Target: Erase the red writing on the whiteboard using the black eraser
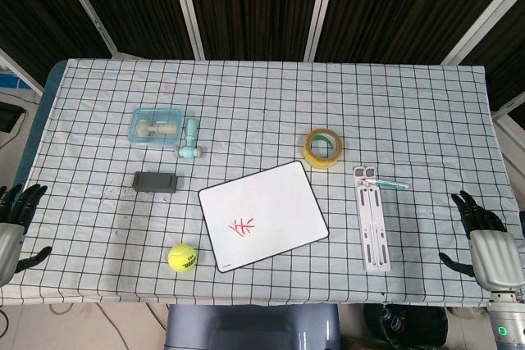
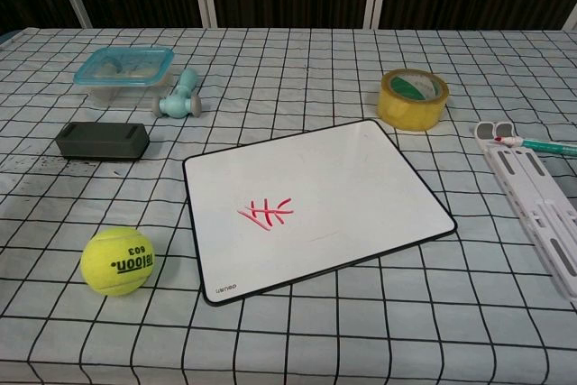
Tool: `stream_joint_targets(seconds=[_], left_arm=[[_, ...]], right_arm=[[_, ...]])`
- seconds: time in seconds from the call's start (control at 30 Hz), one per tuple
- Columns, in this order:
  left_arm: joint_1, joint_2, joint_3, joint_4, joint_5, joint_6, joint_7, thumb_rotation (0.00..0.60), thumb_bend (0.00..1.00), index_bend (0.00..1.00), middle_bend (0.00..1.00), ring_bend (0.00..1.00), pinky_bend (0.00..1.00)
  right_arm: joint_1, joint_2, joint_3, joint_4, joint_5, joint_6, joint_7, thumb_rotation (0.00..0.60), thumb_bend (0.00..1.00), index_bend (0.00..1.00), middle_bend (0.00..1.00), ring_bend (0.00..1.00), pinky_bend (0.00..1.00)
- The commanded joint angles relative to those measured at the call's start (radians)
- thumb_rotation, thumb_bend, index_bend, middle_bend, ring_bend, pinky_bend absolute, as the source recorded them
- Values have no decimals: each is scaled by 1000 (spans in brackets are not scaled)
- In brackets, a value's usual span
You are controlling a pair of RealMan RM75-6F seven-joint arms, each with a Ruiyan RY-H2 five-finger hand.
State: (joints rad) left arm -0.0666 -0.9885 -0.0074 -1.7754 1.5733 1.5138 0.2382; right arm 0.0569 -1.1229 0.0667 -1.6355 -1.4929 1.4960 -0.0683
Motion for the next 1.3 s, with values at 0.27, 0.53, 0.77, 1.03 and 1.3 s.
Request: stream_joint_targets(seconds=[0.27,0.53,0.77,1.03,1.3], left_arm=[[-1,0,0,3,-9,-8,1,600,87,0,73,0,12],[-2,3,-1,0,-8,-7,3,600,87,0,74,0,14],[-1,-1,-1,-12,-12,-8,27,600,88,0,74,0,17],[-21,-8,-15,-55,-32,-33,108,600,89,0,75,0,31],[-84,-23,-45,-114,-92,-126,190,600,92,0,82,0,38]], right_arm=[[-1,-1,-1,1,0,0,0,600,65,45,69,186,214],[1,-1,0,0,3,-5,0,600,66,46,69,186,214],[1,3,1,-2,5,-4,2,600,65,45,69,186,214],[-1,6,2,-6,9,-4,6,600,65,45,69,186,214],[-1,6,3,-7,12,-5,7,600,66,46,69,186,215]])
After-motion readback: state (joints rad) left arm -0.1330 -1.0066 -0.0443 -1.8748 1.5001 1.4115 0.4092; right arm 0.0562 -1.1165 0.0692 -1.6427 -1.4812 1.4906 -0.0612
